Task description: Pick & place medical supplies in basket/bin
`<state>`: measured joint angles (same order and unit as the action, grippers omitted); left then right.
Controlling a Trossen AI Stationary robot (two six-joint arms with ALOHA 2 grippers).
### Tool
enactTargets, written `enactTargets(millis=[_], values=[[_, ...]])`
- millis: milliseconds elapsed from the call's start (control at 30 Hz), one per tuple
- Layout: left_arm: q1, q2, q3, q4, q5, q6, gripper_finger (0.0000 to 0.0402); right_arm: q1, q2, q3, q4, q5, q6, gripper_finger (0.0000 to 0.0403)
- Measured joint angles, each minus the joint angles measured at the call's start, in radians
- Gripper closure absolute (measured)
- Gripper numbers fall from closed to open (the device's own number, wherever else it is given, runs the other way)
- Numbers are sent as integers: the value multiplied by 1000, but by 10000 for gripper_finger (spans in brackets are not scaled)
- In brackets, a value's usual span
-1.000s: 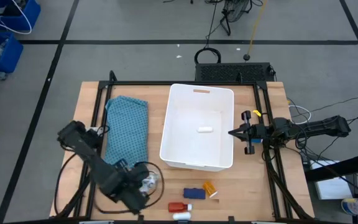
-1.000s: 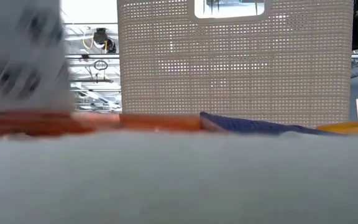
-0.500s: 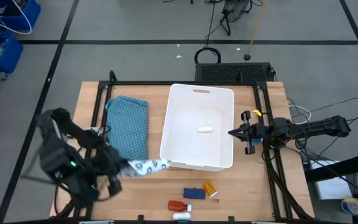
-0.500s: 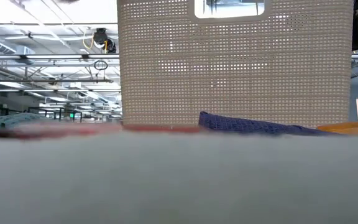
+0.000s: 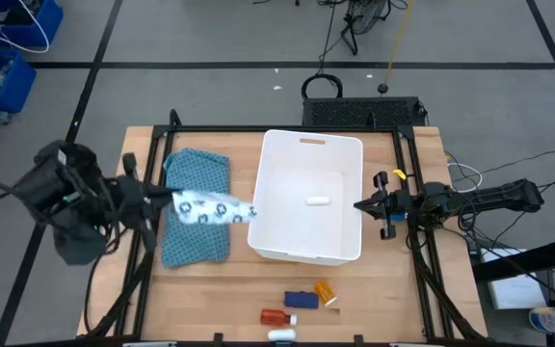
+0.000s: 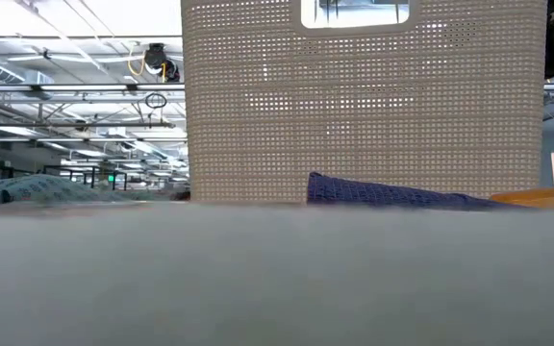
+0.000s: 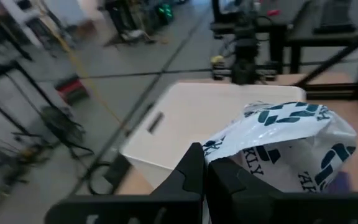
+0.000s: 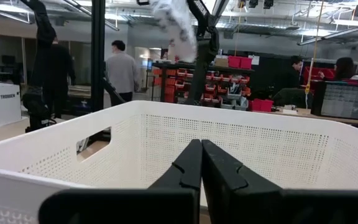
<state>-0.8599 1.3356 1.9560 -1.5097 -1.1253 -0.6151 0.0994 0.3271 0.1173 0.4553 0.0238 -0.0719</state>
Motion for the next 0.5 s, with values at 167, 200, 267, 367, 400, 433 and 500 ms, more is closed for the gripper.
enactTargets(millis=[167, 200, 267, 367, 400, 433, 500], values=[[45, -13, -1, 0, -20, 111, 401, 0, 0, 0, 7, 0, -12, 403], [55, -16, -1, 0, -20, 128, 401, 0, 0, 0, 7, 0, -9, 403], [75, -21, -1, 8, -20, 150, 401, 0, 0, 0, 8, 0, 2, 403], [108, -24, -1, 34, -11, 188, 401, 0, 0, 0, 8, 0, 4, 403], [118, -24, -1, 47, -1, 210, 401, 0, 0, 0, 8, 0, 5, 403], [126, -24, -1, 66, 7, 230, 401, 0, 0, 0, 8, 0, 5, 403], [144, -24, -1, 124, 39, 280, 401, 0, 0, 0, 8, 0, 8, 403]])
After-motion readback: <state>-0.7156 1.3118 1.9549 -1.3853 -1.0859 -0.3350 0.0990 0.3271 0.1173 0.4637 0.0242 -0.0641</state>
